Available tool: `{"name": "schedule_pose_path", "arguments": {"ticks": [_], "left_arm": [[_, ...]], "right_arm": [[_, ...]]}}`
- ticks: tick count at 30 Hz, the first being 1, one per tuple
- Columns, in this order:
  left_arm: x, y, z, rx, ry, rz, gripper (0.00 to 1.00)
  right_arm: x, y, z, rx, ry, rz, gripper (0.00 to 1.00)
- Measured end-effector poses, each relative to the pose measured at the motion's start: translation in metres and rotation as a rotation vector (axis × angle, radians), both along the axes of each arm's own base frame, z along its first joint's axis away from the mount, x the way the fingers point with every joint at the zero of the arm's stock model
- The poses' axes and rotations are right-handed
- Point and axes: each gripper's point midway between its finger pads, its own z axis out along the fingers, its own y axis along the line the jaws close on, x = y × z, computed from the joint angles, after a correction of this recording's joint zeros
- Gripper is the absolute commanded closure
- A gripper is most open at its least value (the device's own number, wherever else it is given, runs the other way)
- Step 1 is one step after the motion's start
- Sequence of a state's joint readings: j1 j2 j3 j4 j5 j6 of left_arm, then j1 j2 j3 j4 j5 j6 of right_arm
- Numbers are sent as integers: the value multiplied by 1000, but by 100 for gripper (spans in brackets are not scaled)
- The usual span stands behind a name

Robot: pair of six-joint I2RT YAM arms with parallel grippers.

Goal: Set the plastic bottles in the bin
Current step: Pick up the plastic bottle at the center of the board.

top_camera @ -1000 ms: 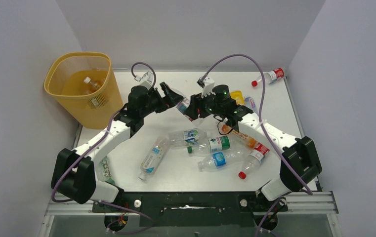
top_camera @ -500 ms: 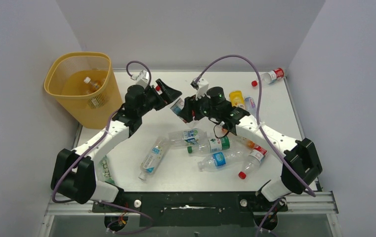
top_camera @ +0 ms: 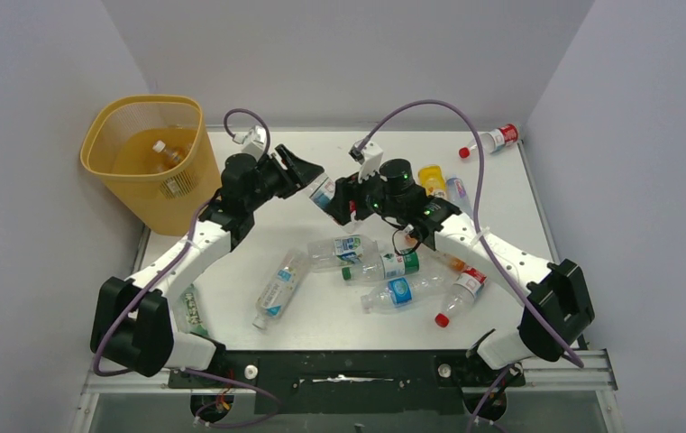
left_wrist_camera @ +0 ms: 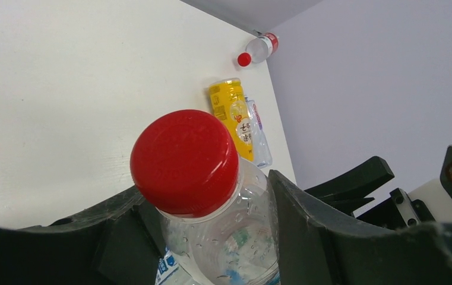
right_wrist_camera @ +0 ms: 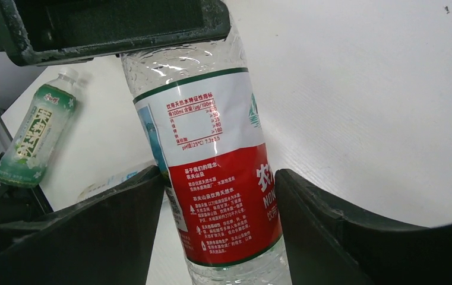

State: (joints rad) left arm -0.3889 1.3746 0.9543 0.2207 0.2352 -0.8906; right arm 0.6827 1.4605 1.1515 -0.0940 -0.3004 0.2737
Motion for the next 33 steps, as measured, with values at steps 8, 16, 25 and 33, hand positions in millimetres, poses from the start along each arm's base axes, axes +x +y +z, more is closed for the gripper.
{"name": "schedule_pose_path", "arguments": {"ticks": [8, 16, 25, 33], "left_arm": [[11, 23, -3, 48, 12, 46, 53], [20, 33, 15, 90, -12, 80, 54], [16, 48, 4, 167, 69, 139, 53], [20, 76, 41, 223, 18, 209, 53]], "right_arm": [[-1, -5, 1, -13, 3, -22, 2], [-1, -13, 27, -28, 18, -33, 2], [25, -51, 93, -24, -38, -109, 2], [21, -99, 82, -76, 10, -208, 2]]}}
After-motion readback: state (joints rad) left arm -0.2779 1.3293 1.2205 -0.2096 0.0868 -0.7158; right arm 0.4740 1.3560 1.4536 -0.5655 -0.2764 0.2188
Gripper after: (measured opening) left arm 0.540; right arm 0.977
